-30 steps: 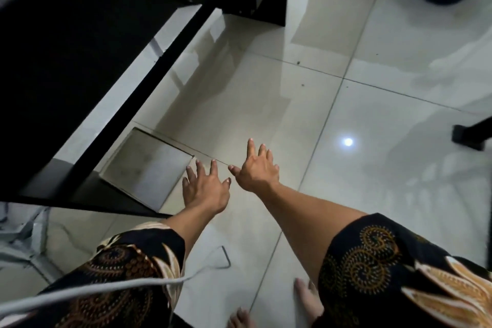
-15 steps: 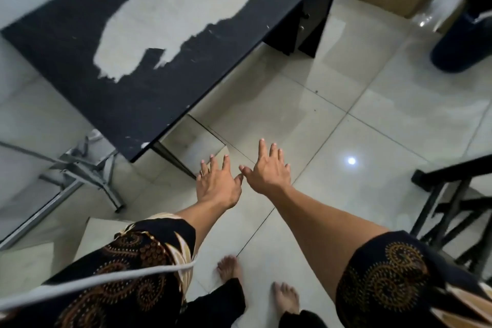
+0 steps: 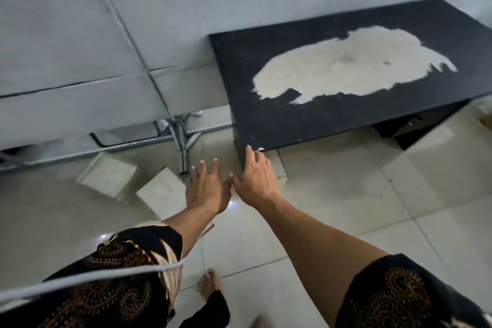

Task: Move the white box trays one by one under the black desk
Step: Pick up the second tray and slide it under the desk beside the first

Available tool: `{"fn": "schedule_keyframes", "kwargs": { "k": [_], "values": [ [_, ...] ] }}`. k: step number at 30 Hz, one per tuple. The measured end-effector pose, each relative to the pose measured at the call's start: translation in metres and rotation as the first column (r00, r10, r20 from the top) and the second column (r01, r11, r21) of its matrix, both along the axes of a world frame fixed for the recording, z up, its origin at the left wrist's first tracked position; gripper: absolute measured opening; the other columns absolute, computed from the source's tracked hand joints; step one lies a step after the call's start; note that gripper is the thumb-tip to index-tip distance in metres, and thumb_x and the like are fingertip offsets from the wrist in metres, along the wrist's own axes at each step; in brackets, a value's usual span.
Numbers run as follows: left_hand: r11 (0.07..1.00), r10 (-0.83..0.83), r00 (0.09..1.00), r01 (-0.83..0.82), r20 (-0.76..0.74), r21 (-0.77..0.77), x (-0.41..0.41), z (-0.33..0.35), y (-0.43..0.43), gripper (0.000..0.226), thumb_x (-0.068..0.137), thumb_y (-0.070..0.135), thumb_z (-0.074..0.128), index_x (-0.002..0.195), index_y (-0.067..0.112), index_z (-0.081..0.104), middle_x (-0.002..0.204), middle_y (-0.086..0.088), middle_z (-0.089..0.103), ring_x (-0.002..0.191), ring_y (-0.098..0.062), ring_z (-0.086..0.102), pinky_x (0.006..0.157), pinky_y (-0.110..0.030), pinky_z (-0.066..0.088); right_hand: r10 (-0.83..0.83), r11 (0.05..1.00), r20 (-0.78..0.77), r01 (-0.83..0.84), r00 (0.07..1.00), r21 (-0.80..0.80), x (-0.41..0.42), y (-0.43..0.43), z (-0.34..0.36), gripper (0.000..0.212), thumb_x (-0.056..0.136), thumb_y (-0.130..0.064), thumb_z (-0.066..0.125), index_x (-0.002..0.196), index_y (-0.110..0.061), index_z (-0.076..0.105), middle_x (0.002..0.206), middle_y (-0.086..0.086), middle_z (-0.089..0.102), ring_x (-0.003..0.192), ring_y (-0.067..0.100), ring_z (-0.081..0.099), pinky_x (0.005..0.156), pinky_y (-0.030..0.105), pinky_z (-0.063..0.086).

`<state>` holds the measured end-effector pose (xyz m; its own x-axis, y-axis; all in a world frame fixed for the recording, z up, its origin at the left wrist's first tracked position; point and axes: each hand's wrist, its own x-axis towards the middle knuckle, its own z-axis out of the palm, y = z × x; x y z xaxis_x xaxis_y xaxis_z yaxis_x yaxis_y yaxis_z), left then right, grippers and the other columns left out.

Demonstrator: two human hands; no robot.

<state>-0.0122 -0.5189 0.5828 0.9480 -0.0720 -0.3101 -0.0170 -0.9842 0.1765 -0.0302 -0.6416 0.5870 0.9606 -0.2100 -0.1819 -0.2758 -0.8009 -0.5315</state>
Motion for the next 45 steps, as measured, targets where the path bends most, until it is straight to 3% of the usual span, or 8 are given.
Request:
{"fn": "schedule_keyframes", "kwargs": {
  "k": [7, 18, 26, 35, 45],
  "values": [
    [0.963, 0.27, 0.963, -0.269, 0.016, -0.01, 0.054, 0.009, 0.137, 0.071, 0.097, 0.052, 0.038, 0.156, 0.021, 0.014, 0.164, -0.014, 0.013, 0.149, -0.038, 0.013, 0.118, -0.049, 0.024, 0.307, 0.951, -0.014, -0.307, 0.952, -0.044, 0.085, 0.118, 0.006, 0.084, 0.089, -0.046, 0.065, 0.152, -0.012, 0.021, 0.147, 0.013, 0.04, 0.136, 0.032, 0.037, 0.11, 0.045, 0.036],
    [0.917, 0.399, 0.913, -0.399, -0.082, 0.016, 0.134, -0.072, 0.301, 0.073, 0.097, 0.053, 0.039, 0.155, 0.017, 0.016, 0.16, -0.017, 0.02, 0.144, -0.041, 0.022, 0.111, -0.051, 0.032, 0.405, 0.903, -0.17, -0.423, 0.898, -0.083, 0.213, 0.261, -0.08, 0.083, 0.088, -0.046, 0.064, 0.152, -0.014, 0.02, 0.15, 0.016, 0.036, 0.137, 0.035, 0.035, 0.108, 0.047, 0.036],
    [0.884, 0.46, 0.855, -0.465, -0.242, 0.036, 0.139, -0.148, 0.297, 0.071, 0.099, 0.053, 0.034, 0.157, 0.02, 0.008, 0.163, -0.012, 0.015, 0.148, -0.036, 0.016, 0.112, -0.047, 0.03, 0.491, 0.839, -0.329, -0.54, 0.806, -0.072, 0.234, 0.299, -0.165, 0.084, 0.089, -0.047, 0.064, 0.153, -0.017, 0.018, 0.151, 0.011, 0.034, 0.14, 0.032, 0.032, 0.108, 0.046, 0.037],
    [0.775, 0.599, 0.732, -0.632, -0.323, 0.005, 0.119, -0.244, 0.264, 0.07, 0.1, 0.049, 0.034, 0.157, 0.022, 0.005, 0.165, -0.012, 0.01, 0.15, -0.036, 0.012, 0.115, -0.047, 0.027, 0.648, 0.684, -0.409, -0.727, 0.643, -0.061, 0.216, 0.288, -0.263, 0.083, 0.089, -0.045, 0.064, 0.153, -0.013, 0.02, 0.147, 0.014, 0.038, 0.137, 0.033, 0.033, 0.105, 0.045, 0.037],
    [0.665, 0.683, 0.644, -0.743, -0.344, -0.069, 0.112, -0.421, 0.265, 0.077, 0.097, 0.048, 0.044, 0.156, 0.02, 0.004, 0.164, -0.013, 0.012, 0.145, -0.038, 0.027, 0.109, -0.047, 0.034, 0.623, 0.651, -0.472, -0.748, 0.623, -0.128, 0.232, 0.306, -0.436, 0.083, 0.09, -0.047, 0.063, 0.153, -0.015, 0.018, 0.149, 0.013, 0.033, 0.135, 0.034, 0.033, 0.102, 0.045, 0.037]
  ]
}}
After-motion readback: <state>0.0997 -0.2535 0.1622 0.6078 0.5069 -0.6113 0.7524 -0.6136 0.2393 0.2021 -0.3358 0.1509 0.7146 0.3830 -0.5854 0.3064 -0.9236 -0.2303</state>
